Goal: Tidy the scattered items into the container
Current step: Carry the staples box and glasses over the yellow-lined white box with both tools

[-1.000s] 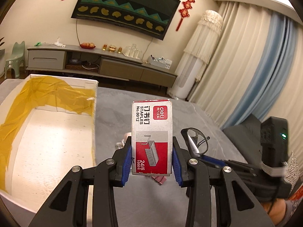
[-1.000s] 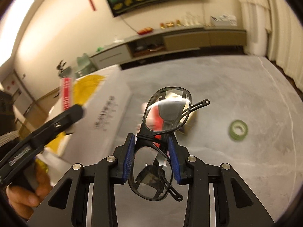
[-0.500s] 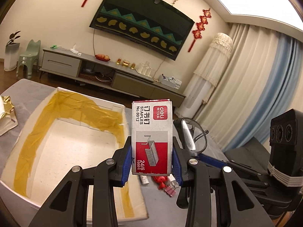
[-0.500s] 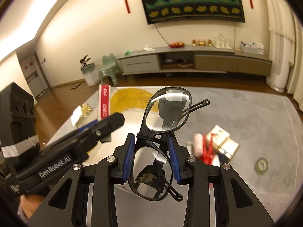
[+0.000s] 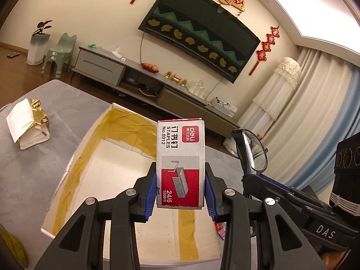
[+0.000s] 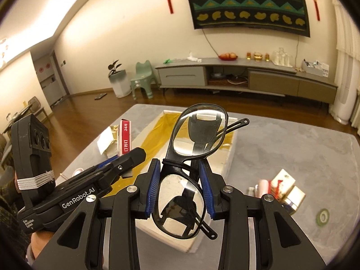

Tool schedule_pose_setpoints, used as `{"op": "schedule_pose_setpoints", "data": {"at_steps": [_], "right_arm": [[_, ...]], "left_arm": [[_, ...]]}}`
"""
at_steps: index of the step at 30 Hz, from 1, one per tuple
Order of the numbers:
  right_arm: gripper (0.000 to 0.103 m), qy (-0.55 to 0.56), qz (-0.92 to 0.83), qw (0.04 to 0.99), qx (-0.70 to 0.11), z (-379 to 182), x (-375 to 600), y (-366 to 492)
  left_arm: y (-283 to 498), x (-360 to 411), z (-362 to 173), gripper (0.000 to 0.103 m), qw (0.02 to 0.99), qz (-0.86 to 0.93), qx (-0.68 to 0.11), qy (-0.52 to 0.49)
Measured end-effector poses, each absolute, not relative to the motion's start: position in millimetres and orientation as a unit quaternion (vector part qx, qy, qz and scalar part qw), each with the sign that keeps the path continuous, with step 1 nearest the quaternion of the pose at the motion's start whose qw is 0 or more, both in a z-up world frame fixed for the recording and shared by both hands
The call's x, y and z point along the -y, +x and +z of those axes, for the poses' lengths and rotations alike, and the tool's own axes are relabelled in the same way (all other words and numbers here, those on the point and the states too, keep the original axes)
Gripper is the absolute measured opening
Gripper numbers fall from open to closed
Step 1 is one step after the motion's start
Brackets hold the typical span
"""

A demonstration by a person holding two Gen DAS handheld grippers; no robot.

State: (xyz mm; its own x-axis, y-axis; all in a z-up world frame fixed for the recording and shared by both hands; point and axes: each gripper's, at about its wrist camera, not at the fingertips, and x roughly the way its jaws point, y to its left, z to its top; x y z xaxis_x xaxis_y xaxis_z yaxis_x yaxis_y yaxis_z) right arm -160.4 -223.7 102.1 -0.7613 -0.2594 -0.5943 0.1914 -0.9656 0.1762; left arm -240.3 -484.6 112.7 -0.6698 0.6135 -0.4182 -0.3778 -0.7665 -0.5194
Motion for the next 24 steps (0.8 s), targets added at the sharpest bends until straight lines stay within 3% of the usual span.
{"op": "schedule_pose_setpoints", "data": {"at_steps": [24], "right_arm": [[0.038,0.429,-0.891,0.132,0.069,42,241,-235]], "left_arm": [[-265,496,82,0.039,0.233,0.885,0.185,-0.358]]}}
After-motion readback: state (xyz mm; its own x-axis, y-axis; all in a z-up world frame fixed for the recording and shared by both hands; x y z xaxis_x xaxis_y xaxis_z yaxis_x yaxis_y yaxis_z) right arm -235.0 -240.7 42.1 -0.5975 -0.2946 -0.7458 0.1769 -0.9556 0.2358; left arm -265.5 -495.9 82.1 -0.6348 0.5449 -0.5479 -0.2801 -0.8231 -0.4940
